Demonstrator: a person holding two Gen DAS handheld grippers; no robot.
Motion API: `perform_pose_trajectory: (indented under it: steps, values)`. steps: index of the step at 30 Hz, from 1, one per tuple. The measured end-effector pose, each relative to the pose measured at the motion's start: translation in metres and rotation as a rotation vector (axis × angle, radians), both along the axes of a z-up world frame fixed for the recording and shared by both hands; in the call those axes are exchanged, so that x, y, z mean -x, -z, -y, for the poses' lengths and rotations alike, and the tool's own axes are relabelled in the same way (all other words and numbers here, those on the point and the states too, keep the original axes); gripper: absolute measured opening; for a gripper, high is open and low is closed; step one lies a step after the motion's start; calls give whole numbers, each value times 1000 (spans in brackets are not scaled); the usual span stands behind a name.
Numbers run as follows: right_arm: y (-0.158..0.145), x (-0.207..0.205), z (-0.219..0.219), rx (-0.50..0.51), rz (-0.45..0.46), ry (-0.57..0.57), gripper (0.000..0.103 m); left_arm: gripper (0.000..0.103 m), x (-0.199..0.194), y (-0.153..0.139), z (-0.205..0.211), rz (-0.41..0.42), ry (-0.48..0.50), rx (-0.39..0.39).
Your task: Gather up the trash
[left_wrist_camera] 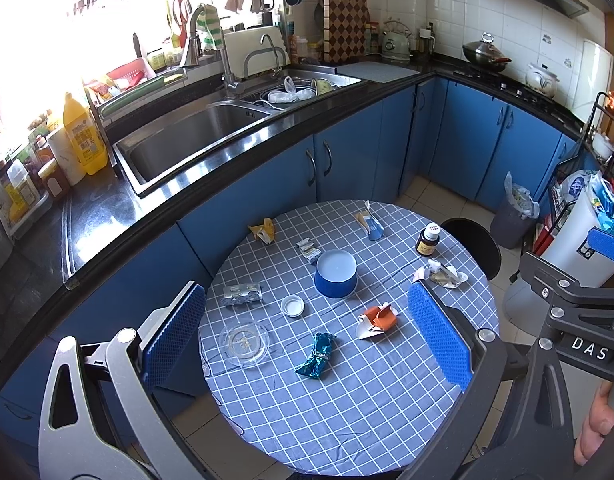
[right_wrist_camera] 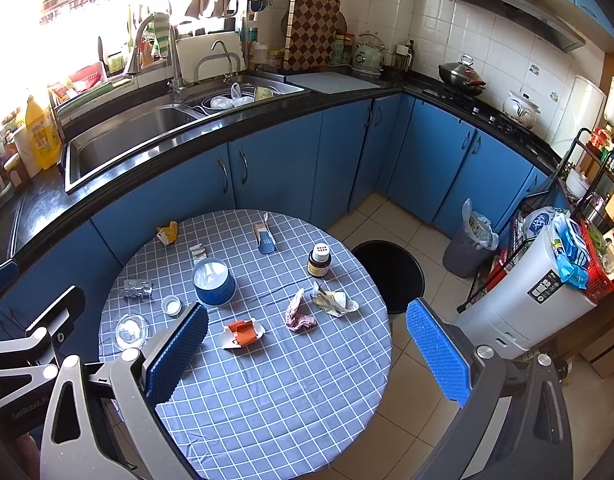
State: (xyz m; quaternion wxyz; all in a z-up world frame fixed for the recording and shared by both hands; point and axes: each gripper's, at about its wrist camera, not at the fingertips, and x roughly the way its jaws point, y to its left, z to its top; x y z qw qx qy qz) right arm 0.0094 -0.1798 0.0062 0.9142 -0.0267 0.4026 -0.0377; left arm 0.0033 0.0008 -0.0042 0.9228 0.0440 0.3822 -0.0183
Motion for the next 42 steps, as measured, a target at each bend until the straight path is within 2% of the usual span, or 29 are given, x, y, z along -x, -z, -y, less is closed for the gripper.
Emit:
perform_pose_trajectory:
  steps: [10,19,27,36,42]
  values:
    - [15,-4,-2,-9,-17,3,97,100,-9,17,-5,-25,22,28]
    - [47,-24,-12,-14,-21,-11,97,99,-27,62,-8,-82,-2,41]
    - [100,-55,-17,6,-69,-7,97,99,-48,118,-8,-114,-27,53]
    - [182,-85,-13,36,-131,-6,97,99,-61,187,-18,-66,-62,94]
    - [219,-77,-13,4,-103,-55,96,90,-59,227,-9,-106,-48,67]
